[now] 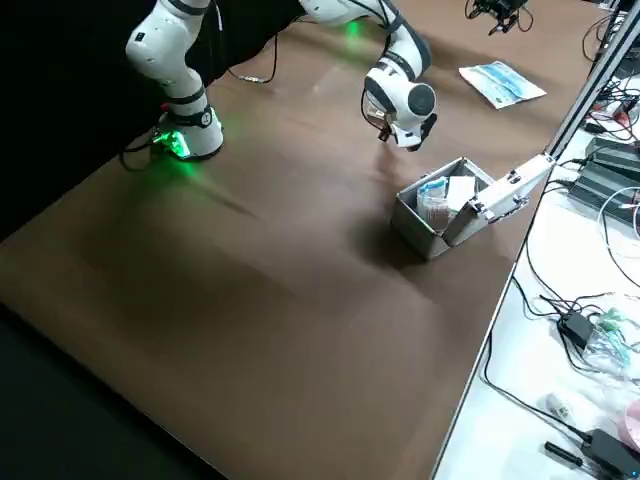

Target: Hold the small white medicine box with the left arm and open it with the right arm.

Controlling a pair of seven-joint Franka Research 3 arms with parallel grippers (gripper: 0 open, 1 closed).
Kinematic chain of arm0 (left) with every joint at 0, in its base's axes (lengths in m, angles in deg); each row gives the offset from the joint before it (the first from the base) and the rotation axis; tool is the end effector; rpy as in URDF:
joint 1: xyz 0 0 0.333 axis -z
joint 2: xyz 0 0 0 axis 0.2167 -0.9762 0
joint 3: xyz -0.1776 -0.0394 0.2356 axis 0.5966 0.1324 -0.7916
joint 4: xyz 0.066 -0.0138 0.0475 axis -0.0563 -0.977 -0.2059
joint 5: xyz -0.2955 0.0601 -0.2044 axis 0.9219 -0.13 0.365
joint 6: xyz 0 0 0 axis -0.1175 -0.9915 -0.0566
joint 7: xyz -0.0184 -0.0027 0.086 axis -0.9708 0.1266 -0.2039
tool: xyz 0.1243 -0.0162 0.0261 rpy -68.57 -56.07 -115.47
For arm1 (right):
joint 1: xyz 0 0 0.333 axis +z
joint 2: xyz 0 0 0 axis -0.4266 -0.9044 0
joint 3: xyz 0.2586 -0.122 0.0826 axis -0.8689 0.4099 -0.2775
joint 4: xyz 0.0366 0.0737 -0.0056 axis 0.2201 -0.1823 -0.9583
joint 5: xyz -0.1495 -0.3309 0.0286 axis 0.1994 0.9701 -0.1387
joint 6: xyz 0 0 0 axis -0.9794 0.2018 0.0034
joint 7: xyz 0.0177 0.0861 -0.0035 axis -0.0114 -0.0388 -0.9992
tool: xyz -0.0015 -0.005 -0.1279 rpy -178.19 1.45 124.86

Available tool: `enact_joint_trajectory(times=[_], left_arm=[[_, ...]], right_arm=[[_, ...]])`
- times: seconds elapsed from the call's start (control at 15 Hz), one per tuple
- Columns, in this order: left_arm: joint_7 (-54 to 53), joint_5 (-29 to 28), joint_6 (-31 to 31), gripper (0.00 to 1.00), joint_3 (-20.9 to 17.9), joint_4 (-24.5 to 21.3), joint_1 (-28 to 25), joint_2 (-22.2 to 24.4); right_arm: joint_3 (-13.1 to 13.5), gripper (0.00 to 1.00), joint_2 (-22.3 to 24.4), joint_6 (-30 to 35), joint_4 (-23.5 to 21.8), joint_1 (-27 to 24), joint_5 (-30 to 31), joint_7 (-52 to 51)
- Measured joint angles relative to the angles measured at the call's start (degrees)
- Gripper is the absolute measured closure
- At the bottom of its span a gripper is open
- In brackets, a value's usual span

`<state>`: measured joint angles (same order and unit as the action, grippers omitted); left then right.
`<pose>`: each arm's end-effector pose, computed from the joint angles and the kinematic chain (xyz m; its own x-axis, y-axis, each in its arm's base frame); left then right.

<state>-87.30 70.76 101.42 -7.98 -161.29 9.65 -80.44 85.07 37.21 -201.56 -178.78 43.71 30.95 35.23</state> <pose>0.6134 -0.1840 0.2598 0.0973 -0.3259 0.9404 -0.9284 0.3108 0.2038 0.5290 0.2397 0.1615 0.9120 0.1368 -0.3866 -0.1004 -0.8395 -0.5340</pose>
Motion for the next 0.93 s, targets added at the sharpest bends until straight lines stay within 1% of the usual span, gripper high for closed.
enact_joint_trajectory(times=[0.13, 0.33, 0.6, 0.87, 0.93], left_arm=[[-4.0, 0.0, -0.1, 0.01, 0.1, -0.6, 0.9, -1.3], [-6.8, 0.0, -0.1, 0.01, 0.2, -1.3, 2.2, -3.3], [-11.0, 0.2, 0.3, 0.01, 0.6, -2.0, 3.0, -4.1], [-11.1, 0.8, 3.0, 0.01, 0.7, -2.1, 5.3, -5.5], [-11.7, 2.1, 5.6, 0.01, 0.7, -2.2, 6.7, -6.8]], right_arm=[[0.1, 0.99, -0.1, -0.1, -0.3, -0.1, -0.2, 0.0], [0.1, 0.99, -0.2, -0.1, -0.6, -0.2, -0.6, 0.0], [0.1, 0.99, -0.4, -0.1, -0.6, -0.3, -1.6, 0.0], [0.0, 0.99, -0.6, -0.1, -0.6, -0.2, -3.2, 0.0], [0.0, 0.99, -0.9, 0.8, -0.6, -0.2, -3.5, 0.0]])
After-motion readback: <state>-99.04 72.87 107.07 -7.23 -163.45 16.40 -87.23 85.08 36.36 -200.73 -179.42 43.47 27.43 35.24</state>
